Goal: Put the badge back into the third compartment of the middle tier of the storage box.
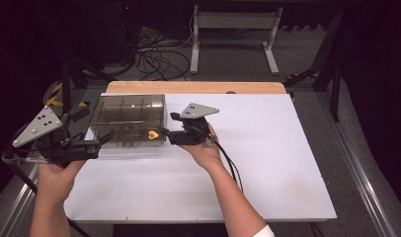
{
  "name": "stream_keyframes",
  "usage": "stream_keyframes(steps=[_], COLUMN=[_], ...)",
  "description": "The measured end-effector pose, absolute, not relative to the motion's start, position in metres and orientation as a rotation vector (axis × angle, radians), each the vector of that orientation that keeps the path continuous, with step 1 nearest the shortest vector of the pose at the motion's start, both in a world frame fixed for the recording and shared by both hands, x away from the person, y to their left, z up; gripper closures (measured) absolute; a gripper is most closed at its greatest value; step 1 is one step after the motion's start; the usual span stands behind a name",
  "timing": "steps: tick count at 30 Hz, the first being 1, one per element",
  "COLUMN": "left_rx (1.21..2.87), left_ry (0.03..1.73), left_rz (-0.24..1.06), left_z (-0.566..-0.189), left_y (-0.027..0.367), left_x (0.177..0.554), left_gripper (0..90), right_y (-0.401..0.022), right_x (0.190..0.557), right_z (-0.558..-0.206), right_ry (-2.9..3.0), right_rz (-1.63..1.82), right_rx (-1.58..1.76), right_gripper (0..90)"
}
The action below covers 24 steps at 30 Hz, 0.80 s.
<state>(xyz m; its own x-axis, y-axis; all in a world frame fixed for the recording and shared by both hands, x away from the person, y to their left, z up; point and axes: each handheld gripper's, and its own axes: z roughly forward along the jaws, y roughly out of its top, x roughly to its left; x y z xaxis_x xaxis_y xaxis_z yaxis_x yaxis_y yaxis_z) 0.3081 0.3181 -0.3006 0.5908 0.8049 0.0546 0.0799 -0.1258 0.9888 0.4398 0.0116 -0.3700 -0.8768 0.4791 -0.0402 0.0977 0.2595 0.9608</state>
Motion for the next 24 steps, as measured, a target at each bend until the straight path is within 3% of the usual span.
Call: stream_keyframes(steps=[24], left_rx=[1.611], left_ry=[0.764], left_rz=[0.735], left_z=[-0.304], left_y=[0.312], left_x=[0.311], left_gripper=[2.2], right_y=[-0.041], right_x=[0.419], right_z=[-0.353], right_ry=[2.099], right_rz=[1.704], right_rx=[0.535], right_gripper=[16.5])
